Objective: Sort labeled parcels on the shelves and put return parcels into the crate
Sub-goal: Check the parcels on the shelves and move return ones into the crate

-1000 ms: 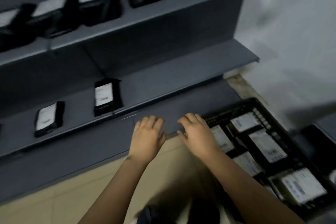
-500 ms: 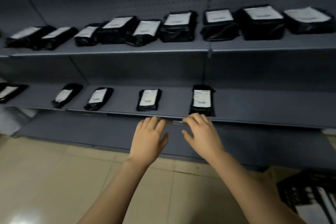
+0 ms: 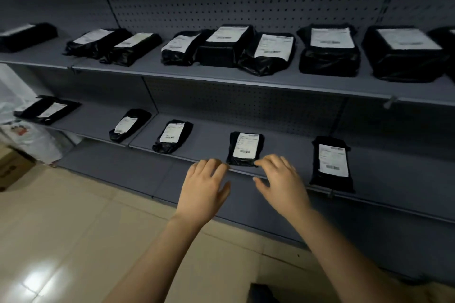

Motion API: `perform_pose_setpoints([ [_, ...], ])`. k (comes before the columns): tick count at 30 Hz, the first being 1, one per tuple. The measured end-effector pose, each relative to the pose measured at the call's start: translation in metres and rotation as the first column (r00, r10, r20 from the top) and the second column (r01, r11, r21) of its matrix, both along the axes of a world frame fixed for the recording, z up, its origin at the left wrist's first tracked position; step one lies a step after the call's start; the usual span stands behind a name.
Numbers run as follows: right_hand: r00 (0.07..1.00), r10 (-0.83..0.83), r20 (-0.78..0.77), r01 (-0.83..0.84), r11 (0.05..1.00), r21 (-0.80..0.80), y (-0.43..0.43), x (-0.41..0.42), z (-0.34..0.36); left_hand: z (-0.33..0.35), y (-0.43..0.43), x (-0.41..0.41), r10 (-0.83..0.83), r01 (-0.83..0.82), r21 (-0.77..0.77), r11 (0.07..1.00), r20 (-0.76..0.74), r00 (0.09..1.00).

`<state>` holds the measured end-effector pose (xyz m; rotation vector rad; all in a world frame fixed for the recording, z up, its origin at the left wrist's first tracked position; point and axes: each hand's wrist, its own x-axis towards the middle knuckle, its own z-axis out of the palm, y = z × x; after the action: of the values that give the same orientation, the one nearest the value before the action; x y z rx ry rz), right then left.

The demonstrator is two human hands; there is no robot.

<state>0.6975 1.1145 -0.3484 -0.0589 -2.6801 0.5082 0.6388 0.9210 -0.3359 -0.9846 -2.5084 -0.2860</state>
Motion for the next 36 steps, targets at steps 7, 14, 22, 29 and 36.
perform_pose_setpoints([
  [7,0.996,0.046,0.071,-0.046,0.999,-0.006,0.003,-0.071,-0.010,-0.010,0.010,-0.064,0.020,-0.018,-0.020,1.000,0.062,0.998],
  [14,0.991,0.024,0.131,-0.020,0.999,-0.033,0.008,-0.123,-0.029,-0.032,0.017,-0.118,-0.017,0.017,-0.003,1.000,0.098,0.995],
  [22,0.972,-0.141,0.189,0.157,0.985,-0.073,0.007,-0.154,-0.081,-0.088,0.015,-0.194,-0.132,0.138,-0.021,0.990,0.165,0.977],
  [29,0.926,-0.312,0.213,0.343,0.930,-0.129,0.010,-0.173,-0.144,-0.158,0.023,-0.249,-0.253,0.272,-0.044,0.961,0.254,0.934],
  [36,0.870,-0.405,0.283,0.467,0.861,-0.203,0.035,-0.209,-0.213,-0.236,0.052,-0.281,-0.216,0.236,-0.001,0.972,0.405,0.888],
])
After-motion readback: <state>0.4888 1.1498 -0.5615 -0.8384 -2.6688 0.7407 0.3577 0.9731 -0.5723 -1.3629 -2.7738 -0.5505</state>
